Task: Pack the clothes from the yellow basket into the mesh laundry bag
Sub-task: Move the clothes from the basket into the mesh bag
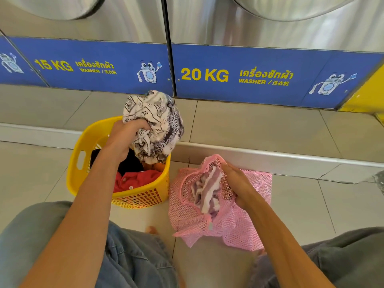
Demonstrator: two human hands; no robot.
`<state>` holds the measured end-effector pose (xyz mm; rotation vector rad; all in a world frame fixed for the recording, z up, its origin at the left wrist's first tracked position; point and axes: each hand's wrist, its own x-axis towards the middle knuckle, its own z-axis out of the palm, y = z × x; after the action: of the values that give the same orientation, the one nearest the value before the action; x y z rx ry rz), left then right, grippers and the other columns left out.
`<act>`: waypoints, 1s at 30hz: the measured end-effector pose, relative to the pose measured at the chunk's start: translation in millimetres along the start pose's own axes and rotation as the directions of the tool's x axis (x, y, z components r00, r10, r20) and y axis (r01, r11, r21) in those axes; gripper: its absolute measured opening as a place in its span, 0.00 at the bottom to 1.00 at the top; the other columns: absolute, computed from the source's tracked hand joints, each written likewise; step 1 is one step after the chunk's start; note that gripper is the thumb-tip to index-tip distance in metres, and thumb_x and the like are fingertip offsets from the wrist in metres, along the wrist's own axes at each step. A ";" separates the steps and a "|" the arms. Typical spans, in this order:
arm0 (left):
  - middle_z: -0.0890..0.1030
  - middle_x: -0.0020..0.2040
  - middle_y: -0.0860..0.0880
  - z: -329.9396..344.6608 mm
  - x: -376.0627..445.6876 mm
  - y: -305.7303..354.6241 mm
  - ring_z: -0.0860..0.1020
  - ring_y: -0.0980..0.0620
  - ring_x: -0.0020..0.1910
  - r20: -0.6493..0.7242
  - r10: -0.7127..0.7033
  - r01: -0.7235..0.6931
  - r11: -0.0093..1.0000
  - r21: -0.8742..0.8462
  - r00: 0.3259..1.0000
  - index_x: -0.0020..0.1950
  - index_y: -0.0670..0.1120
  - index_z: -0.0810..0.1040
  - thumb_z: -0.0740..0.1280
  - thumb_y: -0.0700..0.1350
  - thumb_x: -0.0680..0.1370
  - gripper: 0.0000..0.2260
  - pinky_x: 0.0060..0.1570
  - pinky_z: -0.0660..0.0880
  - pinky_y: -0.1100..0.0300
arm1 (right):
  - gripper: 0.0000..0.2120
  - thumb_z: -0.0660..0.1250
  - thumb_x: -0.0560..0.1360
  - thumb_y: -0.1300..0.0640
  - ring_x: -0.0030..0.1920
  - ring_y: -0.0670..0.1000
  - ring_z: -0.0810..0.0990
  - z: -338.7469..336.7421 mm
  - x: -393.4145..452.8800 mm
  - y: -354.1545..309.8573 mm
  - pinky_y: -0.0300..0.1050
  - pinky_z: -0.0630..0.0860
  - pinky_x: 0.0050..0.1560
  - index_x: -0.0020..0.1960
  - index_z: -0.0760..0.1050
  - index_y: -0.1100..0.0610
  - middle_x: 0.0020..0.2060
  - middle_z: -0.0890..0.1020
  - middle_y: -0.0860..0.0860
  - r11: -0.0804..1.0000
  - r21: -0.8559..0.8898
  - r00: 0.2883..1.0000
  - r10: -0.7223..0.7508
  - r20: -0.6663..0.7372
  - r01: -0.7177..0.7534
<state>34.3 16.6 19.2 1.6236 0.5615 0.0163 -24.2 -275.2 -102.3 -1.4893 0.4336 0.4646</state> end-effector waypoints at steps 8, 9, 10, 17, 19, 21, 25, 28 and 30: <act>0.86 0.51 0.47 18.1 7.4 -46.6 0.84 0.46 0.49 0.218 -0.172 0.178 0.984 -0.011 0.961 0.55 0.50 0.81 0.72 0.37 0.66 0.19 0.44 0.81 0.45 | 0.18 0.61 0.85 0.44 0.61 0.61 0.85 -8.5 -6.9 0.7 0.64 0.79 0.67 0.71 0.78 0.47 0.59 0.88 0.55 0.999 0.045 0.999 0.025 -0.029 -0.023; 0.86 0.50 0.47 19.0 10.2 -49.9 0.84 0.48 0.46 0.145 -0.160 0.164 0.986 -0.011 0.976 0.52 0.50 0.82 0.72 0.35 0.66 0.17 0.40 0.81 0.49 | 0.17 0.61 0.85 0.44 0.60 0.61 0.86 -8.8 -7.0 -0.2 0.64 0.80 0.66 0.70 0.79 0.47 0.58 0.88 0.55 0.998 0.050 0.999 0.025 -0.031 -0.024; 0.86 0.48 0.48 20.3 10.7 -51.3 0.84 0.50 0.43 0.063 -0.146 0.148 0.989 -0.023 0.987 0.49 0.50 0.82 0.72 0.33 0.65 0.16 0.36 0.81 0.53 | 0.17 0.61 0.85 0.44 0.59 0.61 0.86 -8.5 -7.2 -1.1 0.64 0.80 0.66 0.70 0.79 0.47 0.57 0.88 0.56 0.998 0.057 0.999 0.026 -0.032 -0.024; 0.87 0.41 0.47 14.1 5.1 -18.8 0.85 0.46 0.34 -0.130 -0.048 0.009 0.958 -0.285 0.990 0.47 0.46 0.84 0.73 0.35 0.60 0.17 0.28 0.79 0.56 | 0.18 0.61 0.85 0.44 0.59 0.61 0.86 -8.7 -7.3 -5.4 0.64 0.80 0.66 0.71 0.78 0.49 0.58 0.88 0.57 0.994 0.108 0.999 0.021 -0.025 -0.018; 0.87 0.41 0.46 19.0 0.6 -4.1 0.85 0.45 0.38 -0.074 0.009 -0.036 0.928 -0.372 0.997 0.44 0.45 0.85 0.71 0.34 0.58 0.16 0.36 0.80 0.49 | 0.18 0.61 0.85 0.44 0.58 0.61 0.87 -8.9 -7.2 -6.0 0.64 0.80 0.65 0.70 0.78 0.49 0.57 0.88 0.57 0.991 0.131 0.999 0.023 -0.032 -0.018; 0.87 0.42 0.50 34.7 -11.7 -0.8 0.85 0.48 0.41 -0.030 0.098 -0.103 0.950 -0.294 0.995 0.44 0.47 0.85 0.71 0.34 0.58 0.17 0.39 0.81 0.52 | 0.17 0.61 0.85 0.44 0.58 0.61 0.87 -9.5 -6.6 -6.0 0.65 0.80 0.64 0.69 0.80 0.49 0.57 0.88 0.57 0.988 0.153 0.999 0.026 -0.044 -0.019; 0.85 0.45 0.55 73.9 -37.9 -35.8 0.84 0.50 0.48 0.070 0.073 -0.076 0.997 0.032 0.995 0.50 0.52 0.80 0.74 0.34 0.62 0.20 0.45 0.80 0.55 | 0.17 0.59 0.86 0.44 0.65 0.62 0.83 -13.1 -8.2 -6.4 0.67 0.76 0.69 0.72 0.77 0.44 0.65 0.84 0.56 0.972 0.236 0.996 0.023 -0.083 -0.003; 0.83 0.48 0.57 97.8 -56.0 -68.5 0.79 0.53 0.48 0.191 0.125 -0.193 0.898 0.396 0.974 0.54 0.53 0.79 0.76 0.41 0.64 0.20 0.46 0.74 0.60 | 0.17 0.57 0.87 0.47 0.65 0.60 0.83 -14.2 -11.7 -9.9 0.67 0.78 0.67 0.73 0.75 0.44 0.66 0.83 0.56 0.958 0.281 0.992 -0.014 -0.129 0.050; 0.81 0.46 0.59 115.6 -68.1 -86.9 0.78 0.54 0.48 0.319 0.100 -0.251 0.842 0.477 0.942 0.53 0.54 0.79 0.76 0.40 0.64 0.20 0.42 0.72 0.64 | 0.17 0.57 0.87 0.46 0.65 0.58 0.83 -13.7 -14.5 -10.7 0.64 0.79 0.67 0.74 0.74 0.44 0.67 0.83 0.56 0.967 0.235 0.988 -0.062 -0.145 0.096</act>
<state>-16.9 -113.7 -58.0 2.1527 0.1907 -0.2463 -30.4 -289.7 -86.0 -1.3002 0.5175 0.2374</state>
